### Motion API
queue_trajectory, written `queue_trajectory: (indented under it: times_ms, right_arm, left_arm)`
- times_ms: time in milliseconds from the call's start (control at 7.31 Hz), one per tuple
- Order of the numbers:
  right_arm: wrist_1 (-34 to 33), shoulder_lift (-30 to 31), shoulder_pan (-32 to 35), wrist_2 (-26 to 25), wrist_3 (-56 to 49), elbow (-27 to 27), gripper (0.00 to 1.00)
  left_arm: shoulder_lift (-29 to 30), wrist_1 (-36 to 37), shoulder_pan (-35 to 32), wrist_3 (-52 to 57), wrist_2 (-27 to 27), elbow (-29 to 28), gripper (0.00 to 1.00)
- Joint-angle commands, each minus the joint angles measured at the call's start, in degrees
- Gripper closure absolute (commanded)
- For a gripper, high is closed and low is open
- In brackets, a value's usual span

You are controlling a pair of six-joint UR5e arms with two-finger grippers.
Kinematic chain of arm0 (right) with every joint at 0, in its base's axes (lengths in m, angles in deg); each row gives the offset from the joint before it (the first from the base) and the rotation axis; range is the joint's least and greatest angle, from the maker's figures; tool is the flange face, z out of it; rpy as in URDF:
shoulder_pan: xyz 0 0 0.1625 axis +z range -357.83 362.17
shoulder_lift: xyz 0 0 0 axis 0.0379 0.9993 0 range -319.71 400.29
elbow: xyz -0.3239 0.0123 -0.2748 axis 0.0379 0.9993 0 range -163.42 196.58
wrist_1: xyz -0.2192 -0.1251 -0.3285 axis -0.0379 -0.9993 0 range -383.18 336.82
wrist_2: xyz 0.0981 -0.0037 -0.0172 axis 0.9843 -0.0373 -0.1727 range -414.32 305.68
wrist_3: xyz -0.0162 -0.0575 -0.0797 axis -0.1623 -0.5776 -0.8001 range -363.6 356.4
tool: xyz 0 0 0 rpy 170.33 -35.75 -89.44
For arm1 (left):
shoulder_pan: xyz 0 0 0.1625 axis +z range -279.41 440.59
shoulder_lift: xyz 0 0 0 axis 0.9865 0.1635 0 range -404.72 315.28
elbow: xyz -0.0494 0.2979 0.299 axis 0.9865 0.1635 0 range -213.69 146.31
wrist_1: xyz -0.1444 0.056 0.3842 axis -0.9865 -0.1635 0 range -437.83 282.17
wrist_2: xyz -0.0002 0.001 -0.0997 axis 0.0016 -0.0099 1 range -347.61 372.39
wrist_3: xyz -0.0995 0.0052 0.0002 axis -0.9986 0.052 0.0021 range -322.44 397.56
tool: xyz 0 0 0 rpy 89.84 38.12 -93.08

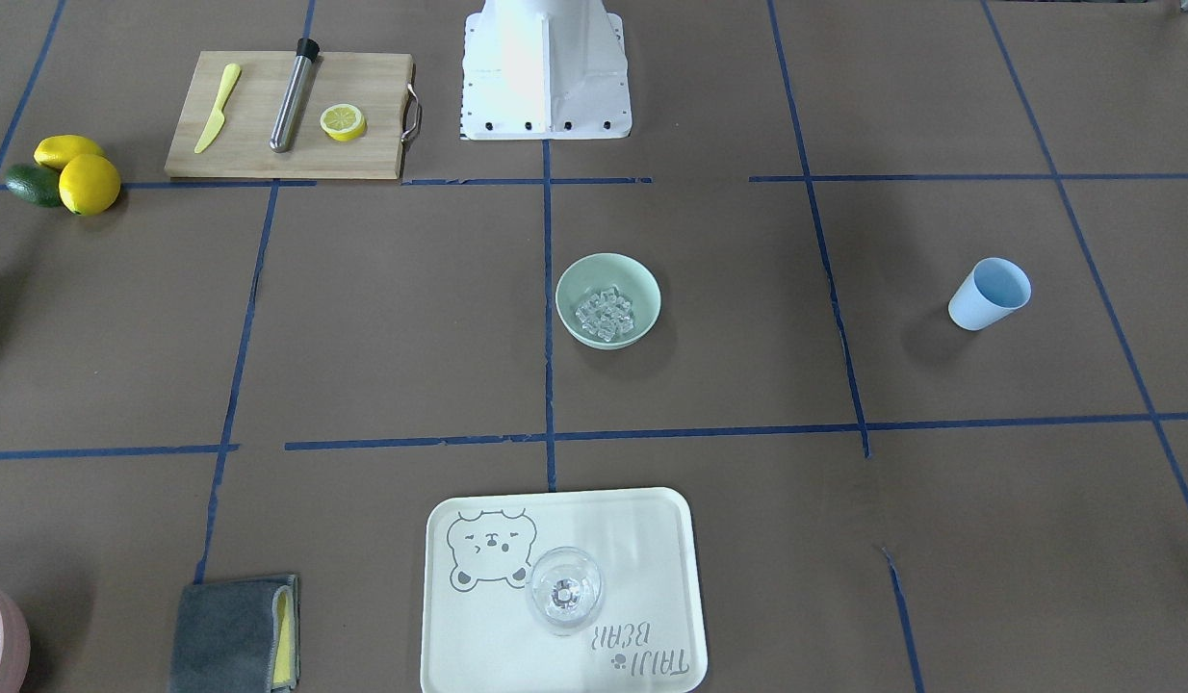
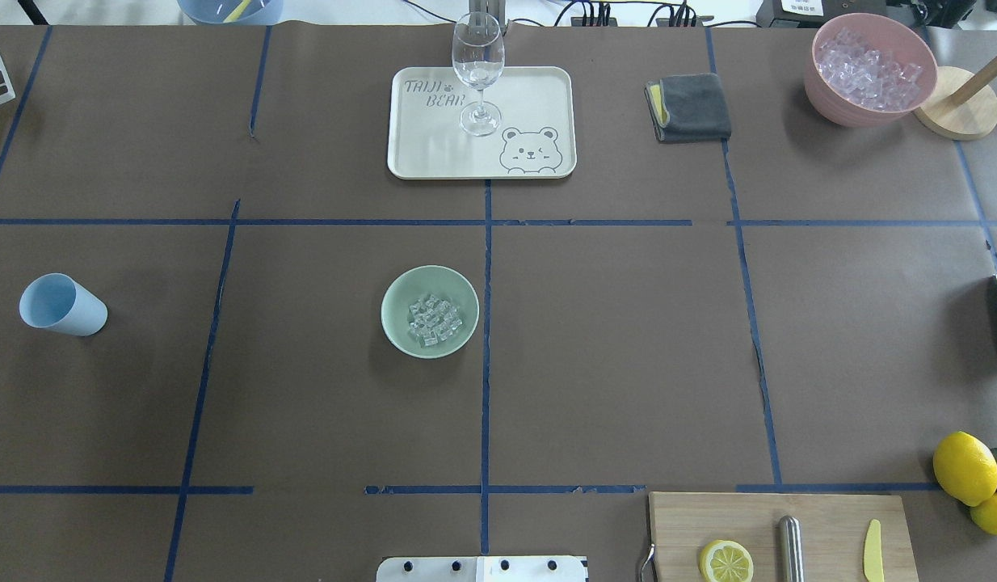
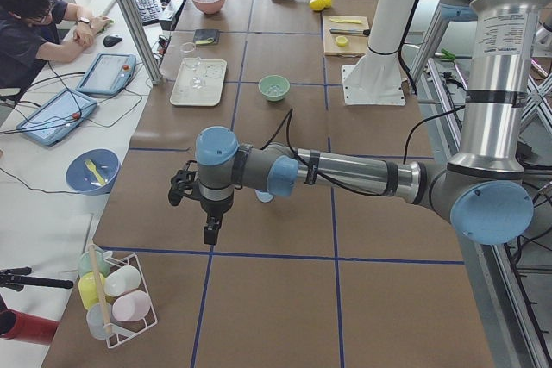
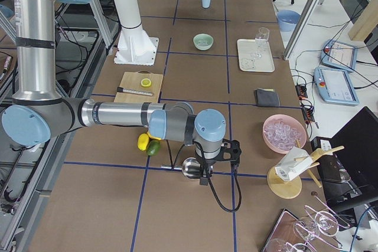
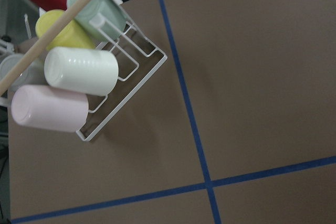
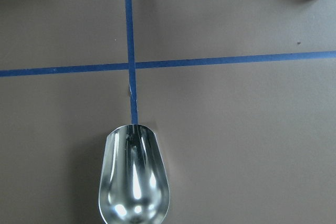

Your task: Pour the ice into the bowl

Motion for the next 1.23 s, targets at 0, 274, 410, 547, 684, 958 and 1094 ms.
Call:
queue_trajectory:
  times_ms: [0,274,410,547,684,958,1094]
  right_arm:
    - [-0.1,-2.4,-1.9,0.2,0.1,-0.2,0.00]
    - [2.7,-2.3,-6.8,1.2,-0.1,-5.4,0.00]
    - [7.4,-2.0,-8.5,1.9,0.1,-7.1,0.00]
    - [8.6,-3.5,-13.8,1.7,0.9,-8.0,0.00]
    - [8.5,-5.9,-16.4,1.6,8.6,-9.8,0.00]
    - [8.4,-8.5,-24.2,1.1,24.3,-15.7,0.00]
    - [8.4,-11.8,-28.4,1.1,31.2,-16.9,0.00]
  left_arm:
    - [-3.5,1.4,-3.4,6.0,3.6,-0.3,0.00]
    - [-4.4,1.1,-4.0,6.2,3.1,-0.4,0.00]
    - [-4.8,1.2,-4.7,6.1,3.1,-0.5,0.00]
    - [-5.4,1.0,-4.7,5.9,3.1,-0.3,0.00]
    - [-4.6,0.9,-4.6,6.6,2.9,-0.3,0.00]
    - [-4.4,1.1,-4.5,15.0,2.9,-0.2,0.00]
    - [-4.3,1.3,-4.5,15.0,3.0,0.0,0.00]
